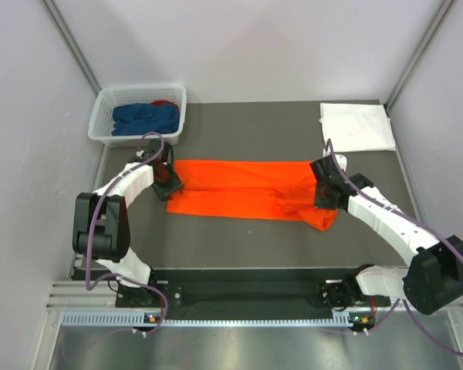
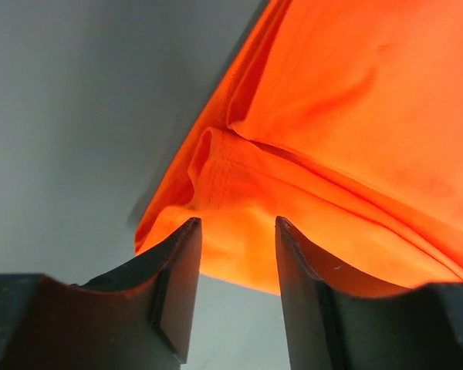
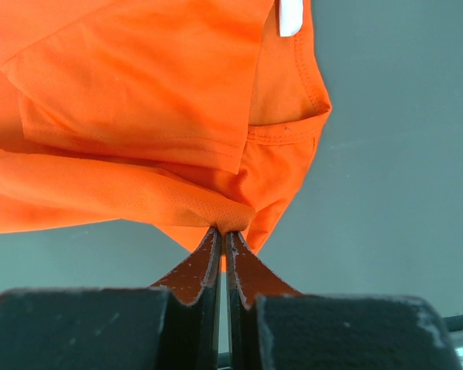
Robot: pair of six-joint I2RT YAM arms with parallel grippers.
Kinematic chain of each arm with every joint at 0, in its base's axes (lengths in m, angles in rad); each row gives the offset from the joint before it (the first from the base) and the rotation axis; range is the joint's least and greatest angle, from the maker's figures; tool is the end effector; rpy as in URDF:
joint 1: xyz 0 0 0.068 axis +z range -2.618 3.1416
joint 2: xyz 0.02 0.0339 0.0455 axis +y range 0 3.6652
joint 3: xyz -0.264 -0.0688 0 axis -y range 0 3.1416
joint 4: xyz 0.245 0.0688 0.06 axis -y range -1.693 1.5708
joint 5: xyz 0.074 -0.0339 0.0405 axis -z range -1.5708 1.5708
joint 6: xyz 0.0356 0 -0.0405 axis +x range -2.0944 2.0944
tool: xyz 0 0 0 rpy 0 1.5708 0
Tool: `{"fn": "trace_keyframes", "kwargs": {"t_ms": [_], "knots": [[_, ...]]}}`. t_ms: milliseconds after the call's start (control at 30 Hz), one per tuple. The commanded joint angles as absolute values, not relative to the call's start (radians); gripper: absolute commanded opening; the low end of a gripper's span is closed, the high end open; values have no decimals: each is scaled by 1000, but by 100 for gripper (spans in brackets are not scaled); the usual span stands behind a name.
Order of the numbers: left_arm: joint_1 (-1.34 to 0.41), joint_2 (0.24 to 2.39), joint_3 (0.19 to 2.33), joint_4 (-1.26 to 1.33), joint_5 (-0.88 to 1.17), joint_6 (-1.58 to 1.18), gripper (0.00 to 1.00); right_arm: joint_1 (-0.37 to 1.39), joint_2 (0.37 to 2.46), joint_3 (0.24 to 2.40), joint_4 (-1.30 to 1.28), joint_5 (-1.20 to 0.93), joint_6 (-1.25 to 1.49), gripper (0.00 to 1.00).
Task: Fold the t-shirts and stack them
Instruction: Fold the tshirt
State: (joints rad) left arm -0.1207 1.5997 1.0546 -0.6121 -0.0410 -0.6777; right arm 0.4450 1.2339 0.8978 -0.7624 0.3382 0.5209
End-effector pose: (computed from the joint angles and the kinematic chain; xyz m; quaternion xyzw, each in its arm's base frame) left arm 0.3102 -0.0362 0.2013 -0.2730 0.9396 -0.0613 0.1969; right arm 0.2152 0.0895 0.2427 0.0757 0.9562 -0.0378 0.2802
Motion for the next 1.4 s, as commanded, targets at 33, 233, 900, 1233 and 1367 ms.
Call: {"fn": "trace_keyframes", "kwargs": {"t_ms": [33, 233, 900, 1233, 1367], "knots": [[-121, 1643, 1063, -557, -52, -669, 45, 425, 1235, 923, -732, 344, 523, 0], [-123, 1672, 1083, -548, -71, -655, 26, 426, 1232, 911, -727, 345, 518, 0], [-121, 1577, 1086, -548, -83, -617, 0, 422, 1230, 948, -732, 330, 514, 0], [-120, 1476, 983, -486, -115, -526, 41, 422, 1229, 953, -719, 310, 509, 0], [-120, 1485, 925, -382, -49, -511, 39, 422, 1236, 950, -710, 299, 505, 0]]}}
